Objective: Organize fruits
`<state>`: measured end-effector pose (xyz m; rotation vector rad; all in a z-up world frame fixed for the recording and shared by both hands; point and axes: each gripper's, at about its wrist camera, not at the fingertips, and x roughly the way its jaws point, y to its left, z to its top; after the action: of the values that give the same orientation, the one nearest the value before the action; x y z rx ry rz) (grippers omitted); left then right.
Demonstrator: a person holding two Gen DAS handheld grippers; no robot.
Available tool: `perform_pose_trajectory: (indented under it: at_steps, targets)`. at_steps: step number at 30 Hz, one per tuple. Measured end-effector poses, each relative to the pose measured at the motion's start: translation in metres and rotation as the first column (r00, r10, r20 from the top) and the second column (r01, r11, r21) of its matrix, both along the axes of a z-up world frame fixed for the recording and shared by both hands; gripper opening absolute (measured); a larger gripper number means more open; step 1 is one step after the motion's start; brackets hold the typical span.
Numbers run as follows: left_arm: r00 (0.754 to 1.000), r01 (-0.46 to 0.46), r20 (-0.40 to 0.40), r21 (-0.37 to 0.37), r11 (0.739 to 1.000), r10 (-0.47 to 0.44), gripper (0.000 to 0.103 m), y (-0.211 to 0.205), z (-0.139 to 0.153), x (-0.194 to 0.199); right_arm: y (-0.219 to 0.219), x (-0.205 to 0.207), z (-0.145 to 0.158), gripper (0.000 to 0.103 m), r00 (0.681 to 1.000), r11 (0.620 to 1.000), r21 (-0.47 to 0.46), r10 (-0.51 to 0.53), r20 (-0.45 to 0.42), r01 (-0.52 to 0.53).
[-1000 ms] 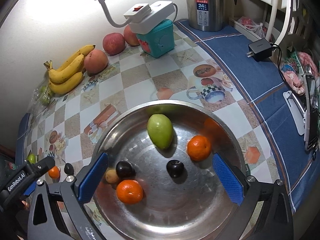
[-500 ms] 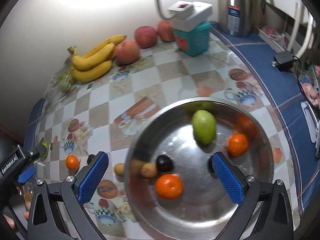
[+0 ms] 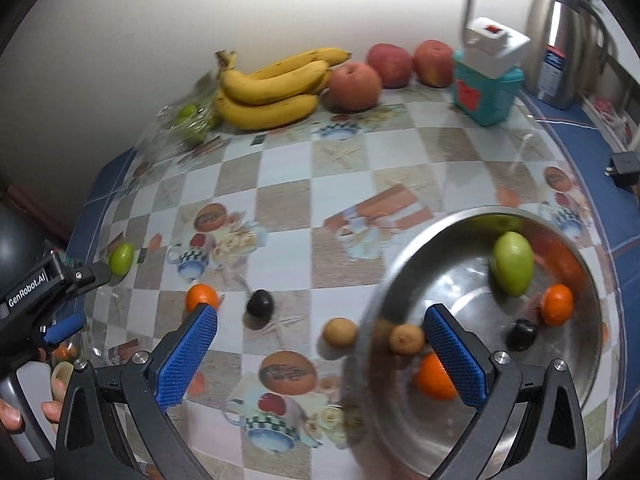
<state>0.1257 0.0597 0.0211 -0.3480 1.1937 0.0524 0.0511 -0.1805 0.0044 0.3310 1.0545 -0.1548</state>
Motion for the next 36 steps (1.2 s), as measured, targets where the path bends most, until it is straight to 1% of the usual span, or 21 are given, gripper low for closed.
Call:
perform_pose_trajectory:
  at_steps: [2, 4, 5, 6, 7, 8, 9, 10, 11, 13, 16, 17, 19, 21, 23, 26, 30, 34, 36]
  targets:
    - [1.0, 0.011, -0.011, -0.003, 1.0, -0.011, 0.103, -0.003, -0.003, 0.001, 0.005, 0.002, -0.003, 0.103, 1.0, 1.0, -0.002, 0.011, -0.004, -0.011]
    - [0.999, 0.03, -0.03, -0.029, 0.999, -0.031, 0.103, -0.009, -0.007, 0.002, 0.008, 0.004, -0.006, 0.101, 1.0, 1.0, -0.004, 0.018, -0.009, -0.018]
    - [0.998, 0.043, -0.035, -0.039, 0.998, -0.044, 0.103, -0.012, -0.009, 0.002, 0.008, 0.005, -0.007, 0.094, 1.0, 1.0, 0.003, 0.021, -0.012, -0.021]
    - [0.997, 0.06, -0.043, -0.044, 0.997, -0.062, 0.103, -0.018, -0.012, 0.002, 0.008, 0.005, -0.009, 0.089, 1.0, 1.0, 0.011, 0.024, -0.015, -0.024]
    - [0.996, 0.071, -0.047, -0.044, 0.997, -0.073, 0.103, -0.021, -0.013, 0.002, 0.008, 0.005, -0.011, 0.08, 0.999, 1.0, 0.017, 0.024, -0.022, -0.024]
    - [0.994, 0.088, -0.054, -0.045, 0.995, -0.09, 0.103, -0.027, -0.016, 0.002, 0.008, 0.006, -0.013, 0.074, 0.999, 1.0, 0.017, 0.024, -0.029, -0.024]
    - [0.994, 0.095, -0.057, -0.049, 0.994, -0.098, 0.103, -0.029, -0.016, 0.002, 0.008, 0.007, -0.015, 0.073, 0.999, 1.0, 0.013, 0.026, -0.038, -0.025]
    - [0.992, 0.104, -0.06, -0.057, 0.993, -0.107, 0.103, -0.032, -0.017, 0.002, 0.008, 0.007, -0.017, 0.07, 0.999, 1.0, 0.008, 0.027, -0.046, -0.026]
    - [0.992, 0.109, -0.063, -0.064, 0.992, -0.113, 0.103, -0.034, -0.018, 0.002, 0.008, 0.007, -0.02, 0.063, 0.998, 1.0, 0.008, 0.027, -0.054, -0.027]
    - [0.99, 0.119, -0.065, -0.064, 0.991, -0.123, 0.103, -0.039, -0.018, 0.002, 0.007, 0.008, -0.023, 0.058, 0.997, 0.999, 0.014, 0.031, -0.063, -0.03]
    - [0.988, 0.128, -0.074, -0.062, 0.99, -0.133, 0.103, -0.042, -0.021, 0.002, 0.008, 0.009, -0.028, 0.056, 0.996, 0.999, -0.002, 0.034, -0.081, -0.034]
    - [0.988, 0.131, -0.077, -0.064, 0.989, -0.136, 0.103, -0.043, -0.022, 0.003, 0.008, 0.01, -0.03, 0.052, 0.995, 0.999, -0.008, 0.036, -0.088, -0.037]
    - [0.986, 0.138, -0.086, -0.069, 0.988, -0.144, 0.103, -0.045, -0.025, 0.003, 0.009, 0.012, -0.034, 0.048, 0.994, 0.999, -0.02, 0.037, -0.104, -0.039]
    - [0.983, 0.146, -0.101, -0.062, 0.987, -0.151, 0.103, -0.048, -0.03, 0.004, 0.011, 0.013, -0.037, 0.047, 0.992, 0.999, -0.024, 0.043, -0.117, -0.046]
    - [0.981, 0.148, -0.118, -0.062, 0.987, -0.155, 0.102, -0.05, -0.035, 0.004, 0.013, 0.014, -0.04, 0.043, 0.99, 0.998, -0.041, 0.05, -0.129, -0.056]
    - [0.978, 0.153, -0.13, -0.063, 0.986, -0.16, 0.102, -0.053, -0.039, 0.004, 0.016, 0.015, -0.042, 0.042, 0.988, 0.994, -0.092, 0.052, -0.146, -0.066]
    - [0.977, 0.16, -0.133, -0.062, 0.985, -0.167, 0.102, -0.056, -0.039, 0.003, 0.016, 0.016, -0.047, 0.04, 0.985, 0.992, -0.101, 0.057, -0.166, -0.075]
    - [0.976, 0.167, -0.133, -0.06, 0.984, -0.173, 0.102, -0.058, -0.04, 0.003, 0.021, 0.017, -0.049, 0.037, 0.981, 0.985, -0.145, 0.069, -0.18, -0.096]
    - [0.975, 0.167, -0.139, -0.072, 0.983, -0.176, 0.102, -0.059, -0.041, 0.004, 0.024, 0.017, -0.05, 0.036, 0.98, 0.98, -0.167, 0.077, -0.184, -0.108]
